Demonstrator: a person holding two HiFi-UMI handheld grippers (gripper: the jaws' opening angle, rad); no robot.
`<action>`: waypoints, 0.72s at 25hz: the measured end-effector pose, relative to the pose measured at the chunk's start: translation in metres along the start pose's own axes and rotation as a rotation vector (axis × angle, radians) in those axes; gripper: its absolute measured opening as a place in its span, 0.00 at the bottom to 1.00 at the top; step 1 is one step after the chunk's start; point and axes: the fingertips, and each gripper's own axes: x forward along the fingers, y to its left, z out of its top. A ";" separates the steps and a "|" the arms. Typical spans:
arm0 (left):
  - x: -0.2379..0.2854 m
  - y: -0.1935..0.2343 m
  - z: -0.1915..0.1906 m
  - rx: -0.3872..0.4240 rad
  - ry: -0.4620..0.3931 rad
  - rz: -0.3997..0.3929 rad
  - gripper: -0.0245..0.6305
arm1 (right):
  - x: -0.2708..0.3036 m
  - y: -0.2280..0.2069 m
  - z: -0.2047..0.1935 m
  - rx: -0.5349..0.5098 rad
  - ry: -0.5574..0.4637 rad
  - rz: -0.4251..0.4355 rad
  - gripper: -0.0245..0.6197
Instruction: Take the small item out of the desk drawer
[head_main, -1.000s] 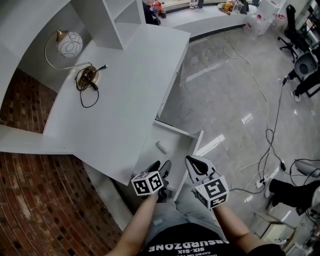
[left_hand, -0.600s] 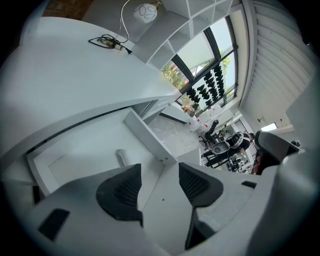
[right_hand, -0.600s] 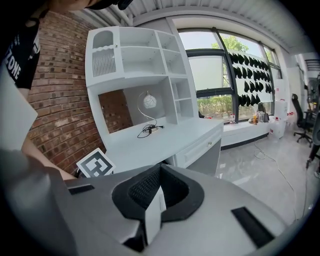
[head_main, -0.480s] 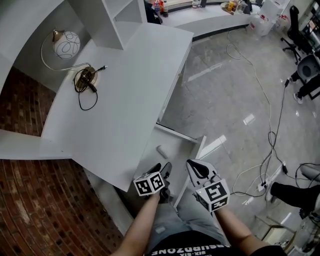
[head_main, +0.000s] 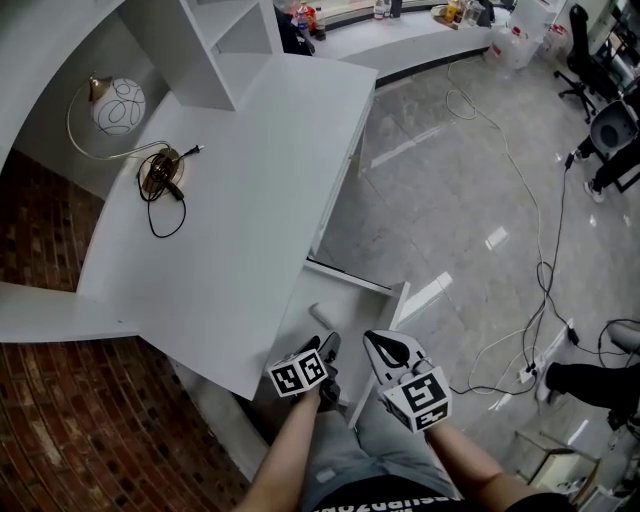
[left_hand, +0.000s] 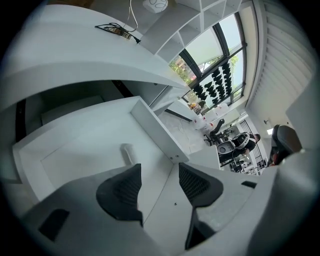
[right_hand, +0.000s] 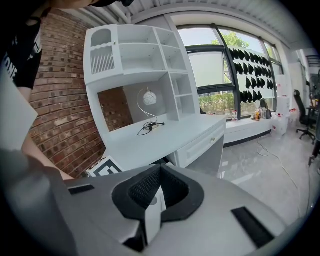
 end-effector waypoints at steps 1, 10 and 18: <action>0.003 0.003 0.000 -0.003 0.002 0.004 0.37 | 0.001 0.000 -0.001 0.000 0.002 0.002 0.04; 0.030 0.022 0.002 -0.045 0.001 0.005 0.37 | 0.011 -0.004 -0.014 0.005 0.015 0.020 0.04; 0.053 0.036 -0.002 -0.048 0.028 0.021 0.37 | 0.023 -0.011 -0.014 0.021 0.006 0.024 0.04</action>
